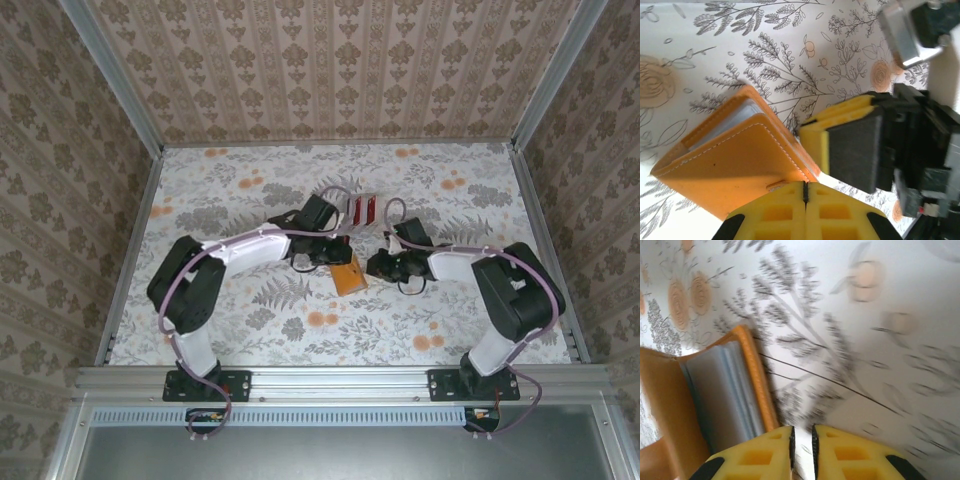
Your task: Put the credit cards into the card holder
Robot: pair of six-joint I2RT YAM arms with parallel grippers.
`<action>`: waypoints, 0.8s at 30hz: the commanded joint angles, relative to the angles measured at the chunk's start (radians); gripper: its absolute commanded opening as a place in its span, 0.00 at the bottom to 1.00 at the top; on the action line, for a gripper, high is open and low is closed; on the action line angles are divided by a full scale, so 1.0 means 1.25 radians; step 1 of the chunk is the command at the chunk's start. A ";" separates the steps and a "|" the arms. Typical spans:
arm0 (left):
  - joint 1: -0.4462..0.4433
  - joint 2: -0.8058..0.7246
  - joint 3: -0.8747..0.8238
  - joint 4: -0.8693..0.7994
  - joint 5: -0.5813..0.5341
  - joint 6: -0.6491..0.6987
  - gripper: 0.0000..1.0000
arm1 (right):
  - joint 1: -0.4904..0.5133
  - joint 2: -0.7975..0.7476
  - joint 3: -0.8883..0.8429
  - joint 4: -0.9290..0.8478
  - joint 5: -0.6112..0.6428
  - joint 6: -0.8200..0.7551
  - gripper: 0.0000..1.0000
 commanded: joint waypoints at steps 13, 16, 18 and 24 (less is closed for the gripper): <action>-0.031 0.048 0.096 -0.106 -0.066 0.027 0.58 | -0.045 -0.060 -0.013 -0.107 0.027 -0.054 0.25; -0.032 0.012 0.105 -0.146 -0.079 0.045 0.63 | -0.045 -0.064 -0.004 -0.128 0.041 -0.070 0.25; -0.032 -0.021 0.098 -0.173 -0.100 0.063 0.71 | -0.045 -0.067 0.005 -0.145 0.048 -0.081 0.26; -0.015 -0.115 0.000 -0.252 -0.203 0.099 0.85 | -0.032 -0.059 0.021 -0.140 0.016 -0.085 0.26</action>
